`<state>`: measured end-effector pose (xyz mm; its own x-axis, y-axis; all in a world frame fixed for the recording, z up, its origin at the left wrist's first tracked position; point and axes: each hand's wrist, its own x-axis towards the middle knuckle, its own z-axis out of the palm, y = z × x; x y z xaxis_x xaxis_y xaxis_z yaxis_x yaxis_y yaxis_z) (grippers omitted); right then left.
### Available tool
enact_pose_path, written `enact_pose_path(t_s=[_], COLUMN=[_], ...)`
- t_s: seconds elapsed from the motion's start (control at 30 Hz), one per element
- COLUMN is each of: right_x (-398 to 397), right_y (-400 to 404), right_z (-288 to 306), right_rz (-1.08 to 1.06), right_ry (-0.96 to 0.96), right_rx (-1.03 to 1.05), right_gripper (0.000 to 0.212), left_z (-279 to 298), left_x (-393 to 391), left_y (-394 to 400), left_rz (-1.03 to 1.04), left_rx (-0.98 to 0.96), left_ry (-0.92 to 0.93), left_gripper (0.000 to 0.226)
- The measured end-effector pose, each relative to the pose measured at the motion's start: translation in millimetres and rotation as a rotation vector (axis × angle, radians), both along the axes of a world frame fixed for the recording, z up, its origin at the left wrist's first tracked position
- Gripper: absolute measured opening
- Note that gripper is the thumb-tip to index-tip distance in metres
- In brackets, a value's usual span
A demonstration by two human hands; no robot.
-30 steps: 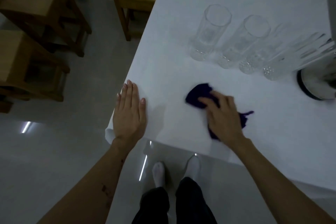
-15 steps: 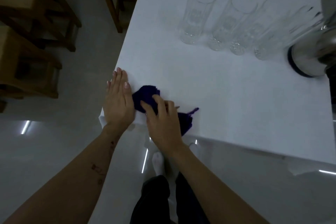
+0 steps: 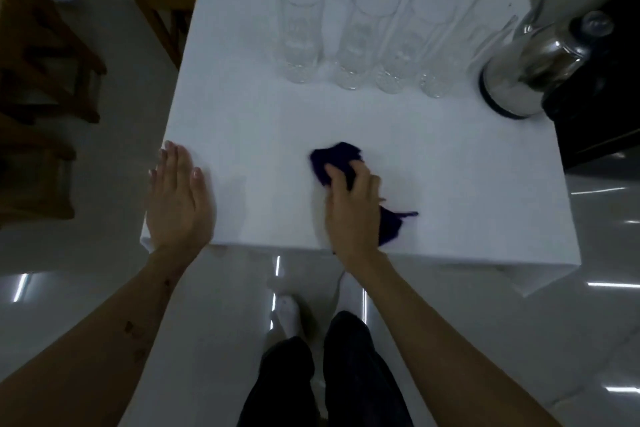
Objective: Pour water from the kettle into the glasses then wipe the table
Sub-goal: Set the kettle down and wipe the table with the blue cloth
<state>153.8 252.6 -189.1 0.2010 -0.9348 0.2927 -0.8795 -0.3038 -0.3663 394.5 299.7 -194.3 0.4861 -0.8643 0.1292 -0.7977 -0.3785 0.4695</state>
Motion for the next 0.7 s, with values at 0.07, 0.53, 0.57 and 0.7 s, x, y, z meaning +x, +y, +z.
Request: enact_pose_path(t_s=[0.07,0.53,0.57,0.7], right_x=[9,-243,-229,-151], right_y=[6,-17,-33,-74], right_z=[-2,4,6,7], right_rz=[0.221,-0.534,-0.610,-0.457], right_ry=[0.032,0.094,0.047,-0.047], right_rx=[-0.024,0.012,0.036,0.054], right_gripper=[0.040,0.025,0.026,0.032], left_z=[-4,16,18,26], left_x=[5,-18,-28,-95], left_y=[2,-7,-12,-44], left_rz=[-0.031,-0.064,-0.057,-0.304], left_rx=[0.018,0.197,0.195,0.143], left_ry=[-0.048,-0.152,-0.147,-0.072], left_gripper=[0.052,0.068,0.069,0.067])
